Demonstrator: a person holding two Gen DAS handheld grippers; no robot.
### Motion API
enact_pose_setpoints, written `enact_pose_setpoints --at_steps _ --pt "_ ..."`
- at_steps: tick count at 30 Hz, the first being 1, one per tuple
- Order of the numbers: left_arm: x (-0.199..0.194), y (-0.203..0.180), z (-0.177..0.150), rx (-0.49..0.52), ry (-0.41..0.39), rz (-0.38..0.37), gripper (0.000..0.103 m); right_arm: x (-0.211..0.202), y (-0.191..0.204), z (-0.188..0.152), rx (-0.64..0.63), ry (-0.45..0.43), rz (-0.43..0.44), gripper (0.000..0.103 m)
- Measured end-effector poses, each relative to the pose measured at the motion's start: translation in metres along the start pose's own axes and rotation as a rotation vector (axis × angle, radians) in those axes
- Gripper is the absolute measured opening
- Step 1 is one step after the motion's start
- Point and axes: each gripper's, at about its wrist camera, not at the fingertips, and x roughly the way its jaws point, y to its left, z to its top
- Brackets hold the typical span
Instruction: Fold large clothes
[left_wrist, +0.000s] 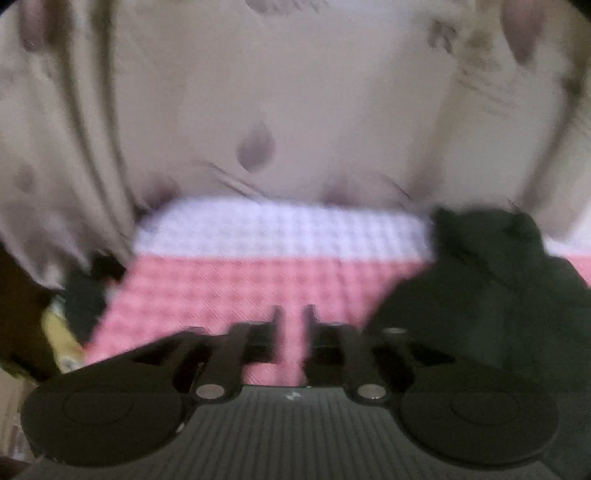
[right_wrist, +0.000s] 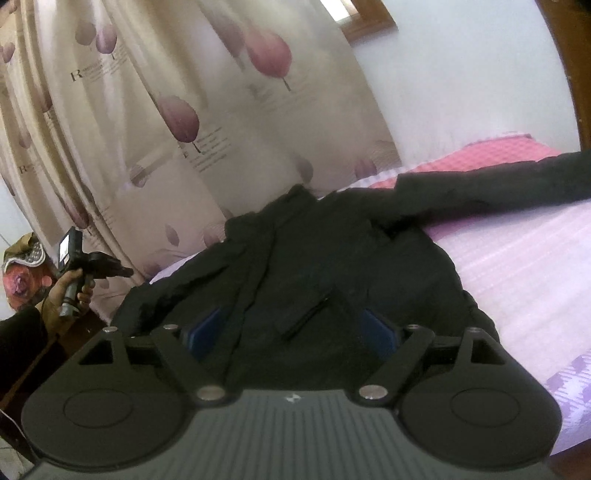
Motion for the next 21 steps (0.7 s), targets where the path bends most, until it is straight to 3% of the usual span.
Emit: enact_pose_setpoints --at_steps 1,3,6,8,9,11,12,15,16,19,20,21 --pt "0.003 0.0 -0.004 0.024 0.015 0.001 0.085 -0.001 -0.001 0.001 0.002 0.001 0.004 0.089" --pt "0.001 0.006 -0.013 0.043 -0.009 0.018 0.102 -0.003 -0.002 0.002 0.009 -0.005 0.012 0.089" --pt "0.008 0.02 -0.019 -0.046 0.009 -0.092 0.103 -0.002 -0.001 0.001 0.014 0.0 0.02 0.089" --pt "0.019 0.018 -0.019 -0.021 0.066 -0.15 0.102 0.001 0.001 0.0 0.019 0.009 0.021 0.089" --pt "0.024 0.01 -0.022 0.035 0.08 -0.12 0.09 0.001 0.002 -0.001 0.019 0.012 0.021 0.089" --pt "0.035 -0.002 -0.028 0.109 0.118 -0.098 0.045 0.001 0.003 -0.002 0.015 0.011 0.022 0.089" --pt "0.04 -0.005 -0.032 0.111 0.151 -0.115 0.007 0.001 0.004 -0.001 0.012 0.012 0.019 0.089" --pt "0.033 -0.024 -0.042 0.222 0.081 -0.043 0.008 0.001 0.004 0.0 0.006 0.006 0.007 0.089" --pt "0.03 -0.024 -0.041 0.217 0.045 -0.011 0.008 0.001 0.004 0.001 0.003 0.001 0.006 0.089" --pt "0.022 -0.004 -0.019 0.076 -0.073 0.165 0.004 0.004 0.003 0.001 0.011 -0.003 0.007 0.089" --pt "0.023 0.003 -0.012 0.03 -0.096 0.255 0.003 0.006 0.003 0.001 0.015 0.001 0.012 0.089" --pt "0.024 0.012 -0.005 -0.024 -0.102 0.292 0.003 0.007 0.004 0.001 0.014 0.001 0.017 0.089"
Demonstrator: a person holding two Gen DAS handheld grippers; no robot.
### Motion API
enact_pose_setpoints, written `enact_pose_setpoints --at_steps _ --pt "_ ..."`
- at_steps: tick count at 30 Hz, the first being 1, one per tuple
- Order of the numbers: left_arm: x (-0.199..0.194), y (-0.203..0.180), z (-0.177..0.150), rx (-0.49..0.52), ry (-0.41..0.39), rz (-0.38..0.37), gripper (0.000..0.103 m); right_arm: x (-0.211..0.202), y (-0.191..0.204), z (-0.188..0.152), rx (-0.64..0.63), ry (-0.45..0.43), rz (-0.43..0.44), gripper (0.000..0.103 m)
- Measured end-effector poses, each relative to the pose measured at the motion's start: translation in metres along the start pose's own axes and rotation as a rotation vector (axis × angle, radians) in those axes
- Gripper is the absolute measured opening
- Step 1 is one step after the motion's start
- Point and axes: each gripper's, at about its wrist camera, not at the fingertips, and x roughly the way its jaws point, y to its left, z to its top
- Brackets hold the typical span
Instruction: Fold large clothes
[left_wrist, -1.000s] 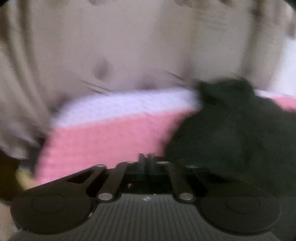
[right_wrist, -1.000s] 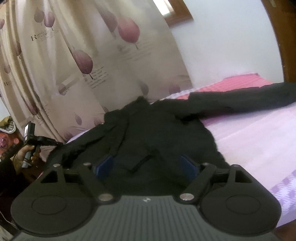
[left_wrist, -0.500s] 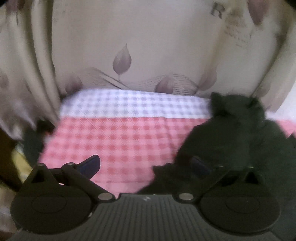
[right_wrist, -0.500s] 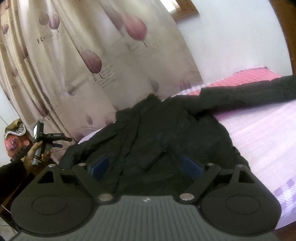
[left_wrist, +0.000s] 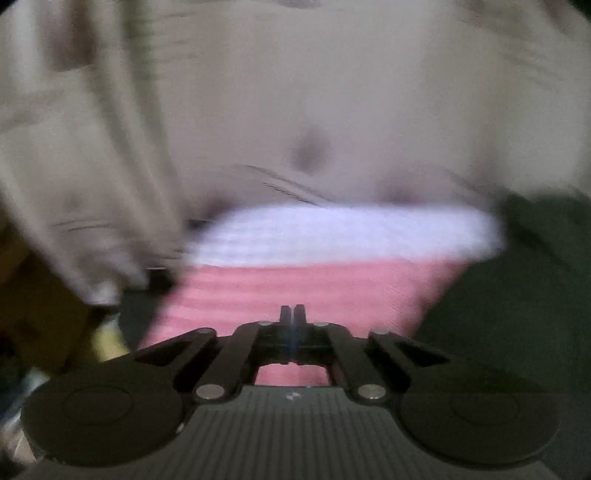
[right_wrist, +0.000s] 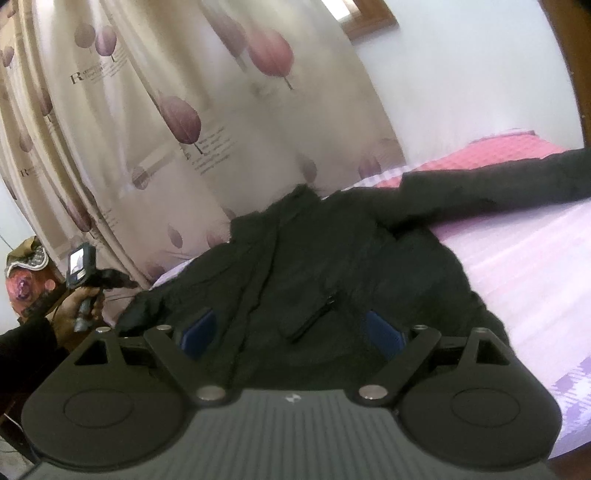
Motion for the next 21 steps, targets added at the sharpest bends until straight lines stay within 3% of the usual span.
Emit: enact_pose_setpoints --at_steps 3,5,6,8,9,10,12,15,17,18,19,21 --pt "0.008 0.005 0.006 -0.042 0.022 0.036 0.002 0.004 0.001 -0.003 0.002 0.01 0.011 0.089" --pt "0.007 0.004 0.004 -0.041 0.066 -0.089 0.007 0.005 0.0 -0.004 0.01 0.019 0.014 0.089" --pt "0.005 0.004 0.001 -0.024 0.076 -0.1 0.015 0.005 0.0 -0.004 0.01 0.021 0.015 0.089" --pt "0.004 0.005 -0.003 0.023 0.107 -0.14 0.056 0.004 -0.001 -0.003 0.01 0.025 0.016 0.09" --pt "0.005 0.008 -0.006 0.032 0.117 -0.176 0.09 0.005 -0.001 -0.002 0.013 0.029 0.014 0.091" --pt "0.004 0.011 -0.01 0.03 0.117 -0.205 0.101 0.005 -0.002 -0.002 0.019 0.031 0.015 0.092" --pt "0.003 0.015 -0.015 0.016 0.129 -0.263 0.103 0.005 -0.003 -0.004 0.03 0.029 0.02 0.093" --pt "0.013 0.011 -0.02 0.018 0.212 -0.326 0.101 0.008 0.0 -0.006 0.036 0.043 0.02 0.093" --pt "0.019 -0.001 -0.029 0.084 0.218 -0.282 0.059 0.01 0.004 -0.008 0.027 0.047 0.021 0.093" --pt "0.023 -0.008 -0.033 0.122 0.237 -0.261 0.009 0.01 0.005 -0.008 0.018 0.049 0.021 0.093" --pt "0.025 -0.014 -0.036 0.153 0.243 -0.246 0.008 0.01 0.006 -0.009 0.01 0.051 0.02 0.093" --pt "0.021 -0.029 -0.042 0.244 0.177 -0.159 0.008 0.011 0.007 -0.009 -0.002 0.049 0.014 0.093"
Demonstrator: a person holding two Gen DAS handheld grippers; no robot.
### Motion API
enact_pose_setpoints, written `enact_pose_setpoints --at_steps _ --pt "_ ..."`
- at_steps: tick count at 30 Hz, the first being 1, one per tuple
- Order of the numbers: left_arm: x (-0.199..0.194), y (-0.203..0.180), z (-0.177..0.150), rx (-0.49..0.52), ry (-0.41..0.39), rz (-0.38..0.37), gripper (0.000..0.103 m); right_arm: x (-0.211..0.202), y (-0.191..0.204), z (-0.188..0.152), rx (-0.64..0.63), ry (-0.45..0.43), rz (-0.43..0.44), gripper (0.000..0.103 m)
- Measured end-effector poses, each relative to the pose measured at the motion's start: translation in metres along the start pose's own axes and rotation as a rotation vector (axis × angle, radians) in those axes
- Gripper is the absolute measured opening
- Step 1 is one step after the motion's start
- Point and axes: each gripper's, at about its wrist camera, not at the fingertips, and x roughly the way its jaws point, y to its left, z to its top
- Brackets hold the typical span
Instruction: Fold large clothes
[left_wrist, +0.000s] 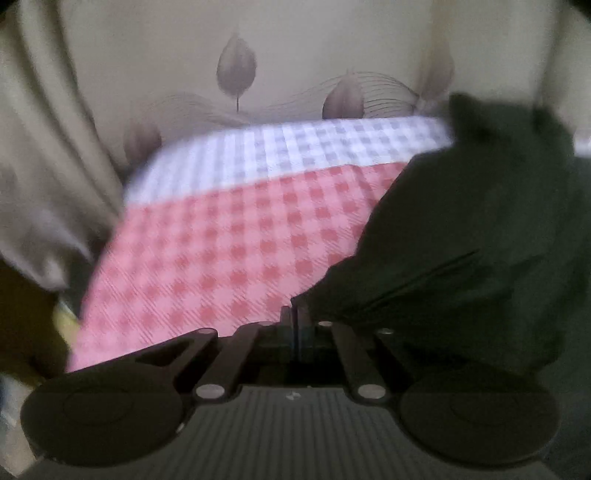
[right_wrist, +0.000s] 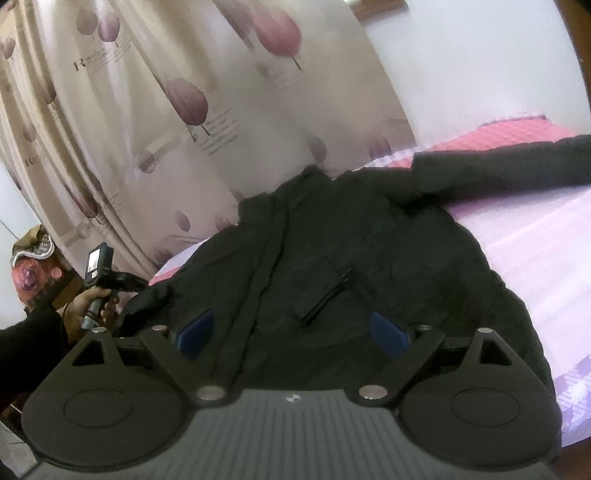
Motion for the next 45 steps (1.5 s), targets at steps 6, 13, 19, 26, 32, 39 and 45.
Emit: enact_pose_setpoints --at_steps 6,13,19,26,32,39,45 --pt "0.006 0.033 0.016 -0.247 -0.038 0.259 0.003 0.003 -0.001 -0.001 0.011 -0.001 0.01 0.093" --pt "-0.044 0.019 -0.002 -0.207 -0.112 0.092 0.059 0.0 -0.004 -0.001 0.021 -0.001 0.022 0.093" --pt "-0.143 -0.042 -0.037 -0.202 -0.384 0.021 0.103 -0.021 -0.03 0.02 0.041 -0.097 -0.033 0.095" --pt "-0.188 -0.141 -0.086 -0.247 -0.418 -0.102 0.103 -0.03 -0.145 0.073 0.287 -0.186 -0.18 0.1" --pt "-0.187 -0.201 -0.12 -0.201 -0.416 -0.029 0.101 -0.039 -0.272 0.095 0.636 -0.328 -0.187 0.1" --pt "-0.178 -0.223 -0.123 -0.175 -0.38 -0.009 0.098 -0.018 -0.355 0.119 0.736 -0.356 -0.301 0.1" --pt "-0.153 -0.212 -0.116 -0.285 -0.313 -0.007 0.103 0.002 -0.38 0.134 0.699 -0.386 -0.336 0.099"
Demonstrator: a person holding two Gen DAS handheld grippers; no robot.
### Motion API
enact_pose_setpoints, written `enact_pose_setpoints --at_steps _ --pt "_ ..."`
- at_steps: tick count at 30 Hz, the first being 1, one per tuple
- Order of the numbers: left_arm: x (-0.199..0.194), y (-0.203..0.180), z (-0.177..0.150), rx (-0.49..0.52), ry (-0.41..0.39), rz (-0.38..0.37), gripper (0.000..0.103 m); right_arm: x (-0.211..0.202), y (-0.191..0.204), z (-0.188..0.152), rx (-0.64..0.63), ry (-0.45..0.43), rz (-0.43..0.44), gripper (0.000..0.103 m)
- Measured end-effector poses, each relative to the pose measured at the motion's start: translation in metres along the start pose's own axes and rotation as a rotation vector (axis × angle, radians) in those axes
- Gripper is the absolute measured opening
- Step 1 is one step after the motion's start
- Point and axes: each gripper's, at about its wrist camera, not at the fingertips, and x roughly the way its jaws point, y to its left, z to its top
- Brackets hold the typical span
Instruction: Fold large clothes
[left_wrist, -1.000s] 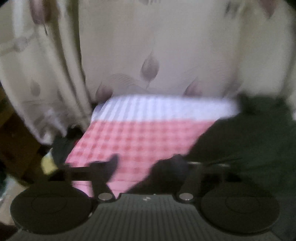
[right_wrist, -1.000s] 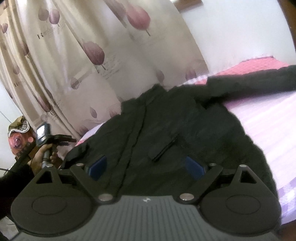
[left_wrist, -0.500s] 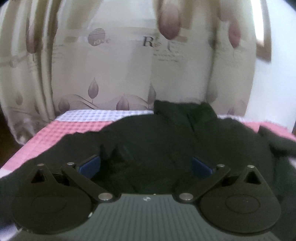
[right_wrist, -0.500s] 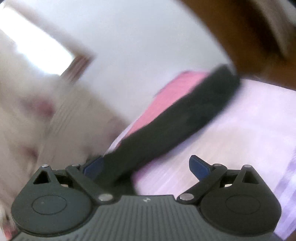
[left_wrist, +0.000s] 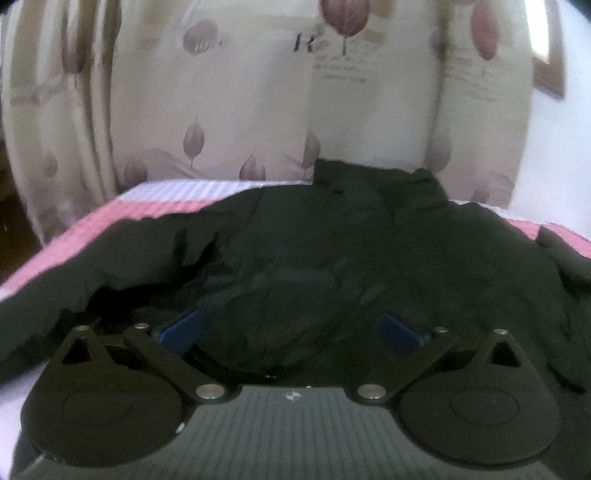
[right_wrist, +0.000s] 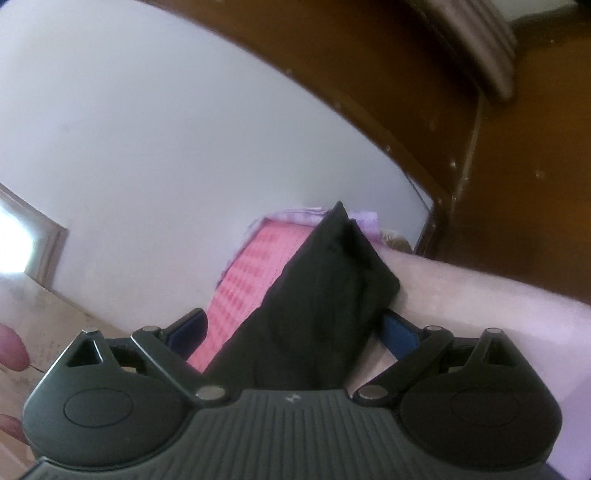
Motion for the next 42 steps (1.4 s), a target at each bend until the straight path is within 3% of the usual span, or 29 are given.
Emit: enact_pose_setpoints --at_steps 3,4,5,7,8,11,14,18,22,26,32,37,42 --pt "0.012 -0.001 -0.005 -0.002 0.032 0.039 0.103 0.011 0.009 -0.006 -0.099 -0.005 -0.052 0.096" --pt "0.015 -0.001 -0.007 -0.008 0.049 0.045 0.103 0.016 0.012 -0.007 -0.136 -0.007 -0.074 0.083" --pt "0.018 0.0 -0.009 -0.017 0.062 0.045 0.103 0.02 0.013 -0.007 -0.168 -0.012 -0.1 0.056" --pt "0.021 0.002 -0.011 -0.024 0.068 0.044 0.103 0.028 0.009 -0.006 -0.181 -0.002 -0.166 0.015" --pt "0.022 0.003 -0.012 -0.027 0.068 0.044 0.103 0.029 0.001 -0.001 -0.148 0.002 -0.16 0.012" --pt "0.023 0.005 -0.014 -0.039 0.06 0.031 0.103 0.028 0.0 0.011 -0.09 0.019 -0.138 0.008" --pt "0.021 0.013 -0.016 -0.083 0.044 0.001 0.103 0.013 0.023 0.015 -0.022 -0.065 0.05 0.008" --pt "0.018 0.021 -0.019 -0.141 0.021 -0.03 0.103 -0.003 0.092 0.01 -0.096 -0.078 0.209 0.008" --pt "0.017 0.032 -0.022 -0.214 0.008 -0.08 0.103 -0.008 0.182 -0.017 -0.181 -0.044 0.411 0.008" --pt "0.016 0.038 -0.024 -0.255 -0.003 -0.104 0.103 0.002 0.269 -0.081 -0.251 0.081 0.593 0.008" --pt "0.014 0.042 -0.026 -0.284 -0.014 -0.123 0.103 0.032 0.344 -0.216 -0.305 0.306 0.738 0.008" --pt "0.012 0.05 -0.028 -0.333 -0.03 -0.158 0.103 0.053 0.356 -0.326 -0.341 0.482 0.755 0.008" --pt "0.012 0.055 -0.029 -0.362 -0.04 -0.178 0.103 0.078 0.349 -0.408 -0.446 0.587 0.676 0.008"
